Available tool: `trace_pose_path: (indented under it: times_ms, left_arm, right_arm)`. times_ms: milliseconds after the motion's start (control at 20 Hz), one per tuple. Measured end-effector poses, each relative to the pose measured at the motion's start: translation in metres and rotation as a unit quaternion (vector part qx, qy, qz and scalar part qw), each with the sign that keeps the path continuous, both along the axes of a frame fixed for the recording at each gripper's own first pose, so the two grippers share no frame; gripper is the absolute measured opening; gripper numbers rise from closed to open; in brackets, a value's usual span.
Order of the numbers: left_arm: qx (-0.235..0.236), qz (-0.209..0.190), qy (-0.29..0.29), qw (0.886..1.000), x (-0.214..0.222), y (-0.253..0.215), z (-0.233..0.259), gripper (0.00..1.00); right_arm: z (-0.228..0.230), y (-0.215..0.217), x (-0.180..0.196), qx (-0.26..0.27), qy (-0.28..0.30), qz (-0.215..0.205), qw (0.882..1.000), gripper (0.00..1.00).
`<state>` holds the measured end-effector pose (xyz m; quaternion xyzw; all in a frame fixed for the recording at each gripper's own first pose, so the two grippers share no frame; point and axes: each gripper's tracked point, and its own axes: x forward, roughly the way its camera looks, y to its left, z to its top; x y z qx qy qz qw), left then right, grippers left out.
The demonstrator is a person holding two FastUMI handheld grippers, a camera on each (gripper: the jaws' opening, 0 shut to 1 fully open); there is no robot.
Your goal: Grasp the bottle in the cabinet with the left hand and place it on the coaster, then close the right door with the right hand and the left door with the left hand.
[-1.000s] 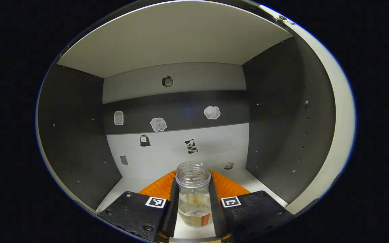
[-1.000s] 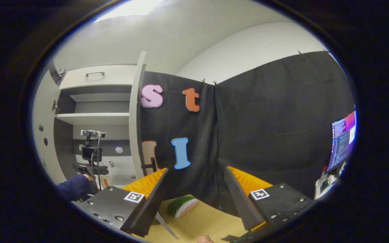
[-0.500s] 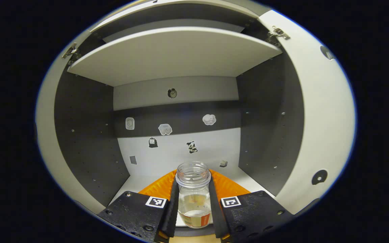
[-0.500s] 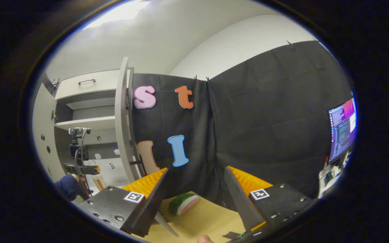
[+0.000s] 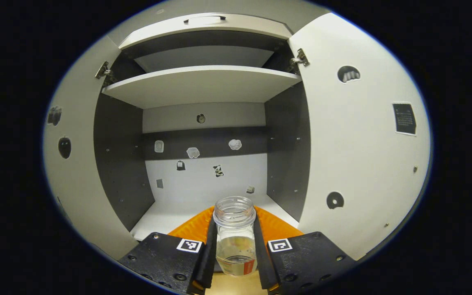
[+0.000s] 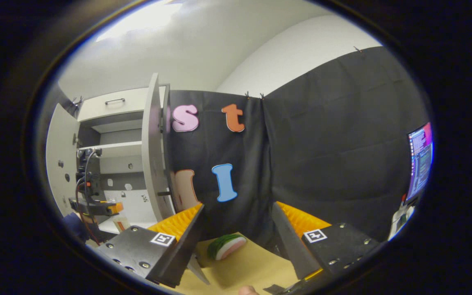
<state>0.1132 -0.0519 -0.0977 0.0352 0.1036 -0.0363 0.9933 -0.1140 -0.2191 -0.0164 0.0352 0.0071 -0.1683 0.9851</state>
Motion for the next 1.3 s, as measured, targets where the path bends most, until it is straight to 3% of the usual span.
trace_pose_path:
  times_ms: [600,950,1300]
  left_arm:
    - [-0.028,0.024,0.054,0.998,-0.082,-0.013,-0.101,0.45]
    - [-0.031,0.026,0.087,0.995,-0.11,-0.012,-0.167,0.45]
    - [-0.025,0.015,0.081,0.996,-0.127,-0.011,-0.205,0.45]
  right_arm:
    - [0.0,-0.015,0.017,-0.028,0.006,0.062,0.998,0.98]
    - [0.001,-0.018,0.025,-0.034,0.005,0.069,0.997,0.98]
    - [0.002,-0.023,0.032,-0.04,0.002,0.074,0.996,0.98]
